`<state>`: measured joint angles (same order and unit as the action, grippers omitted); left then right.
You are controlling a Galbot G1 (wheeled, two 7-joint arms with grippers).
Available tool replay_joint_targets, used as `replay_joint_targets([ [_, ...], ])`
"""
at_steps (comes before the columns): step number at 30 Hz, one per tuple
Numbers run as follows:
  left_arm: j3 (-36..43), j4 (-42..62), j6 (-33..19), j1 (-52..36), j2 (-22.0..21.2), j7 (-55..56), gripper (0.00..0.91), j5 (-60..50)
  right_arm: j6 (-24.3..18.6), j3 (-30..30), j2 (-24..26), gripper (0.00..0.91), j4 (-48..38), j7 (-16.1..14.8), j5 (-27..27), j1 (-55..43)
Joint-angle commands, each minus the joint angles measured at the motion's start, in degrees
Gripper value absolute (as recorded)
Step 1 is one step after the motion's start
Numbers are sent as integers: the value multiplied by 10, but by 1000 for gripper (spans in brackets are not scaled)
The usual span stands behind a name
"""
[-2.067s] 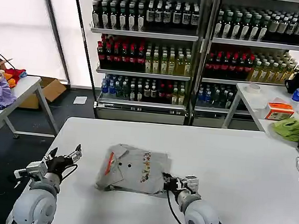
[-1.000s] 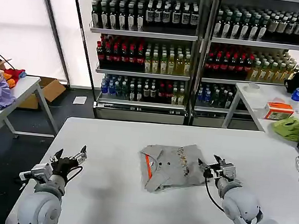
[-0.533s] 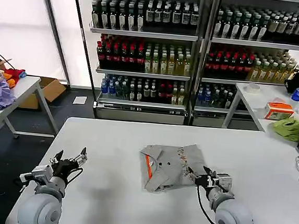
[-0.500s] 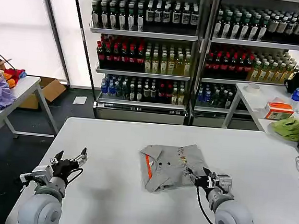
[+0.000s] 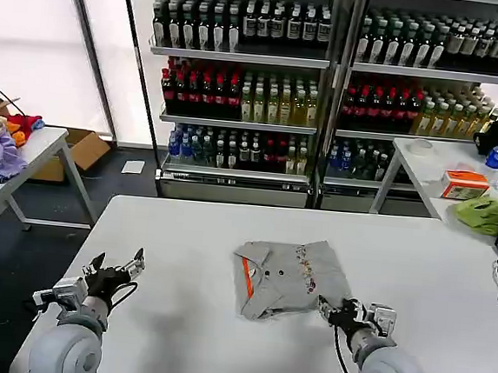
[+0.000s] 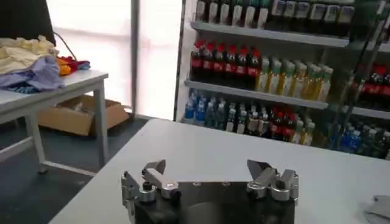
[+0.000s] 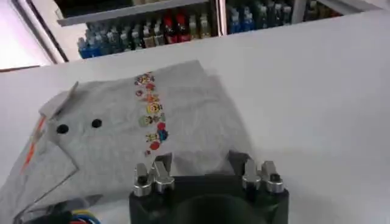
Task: Fold and organize the clothes.
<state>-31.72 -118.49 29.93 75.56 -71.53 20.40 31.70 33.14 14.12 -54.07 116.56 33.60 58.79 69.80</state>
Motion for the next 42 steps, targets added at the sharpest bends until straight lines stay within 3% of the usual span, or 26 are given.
replay_joint_targets([
  [1,-2,-1,0,1,0,-1,907,2,0,33,-6,715,47,8,40,4],
  [6,-3,-10,-9,1,-11,-5,907,1,-46,30,-22,826,40,-74,-94,-47],
  [8,-1,-17,-17,3,-17,-10,907,-5,-64,13,-45,836,4,-86,-164,-86],
  [11,-2,-30,-30,15,-22,-20,907,-25,-62,-18,-86,887,-71,-85,-200,-145],
  [17,-5,-55,-36,35,-24,-23,907,-38,-8,-96,-132,907,-174,-71,-194,-225],
  [21,-9,-55,-34,40,-24,-22,907,-38,-1,-133,-140,907,-203,-64,-193,-231],
  [37,-10,-51,-30,51,-28,-23,907,-36,0,-149,-169,907,-290,-77,-233,-249],
  [42,-16,-55,-32,55,-25,-21,907,-33,0,-136,-161,907,-258,-72,-229,-244],
])
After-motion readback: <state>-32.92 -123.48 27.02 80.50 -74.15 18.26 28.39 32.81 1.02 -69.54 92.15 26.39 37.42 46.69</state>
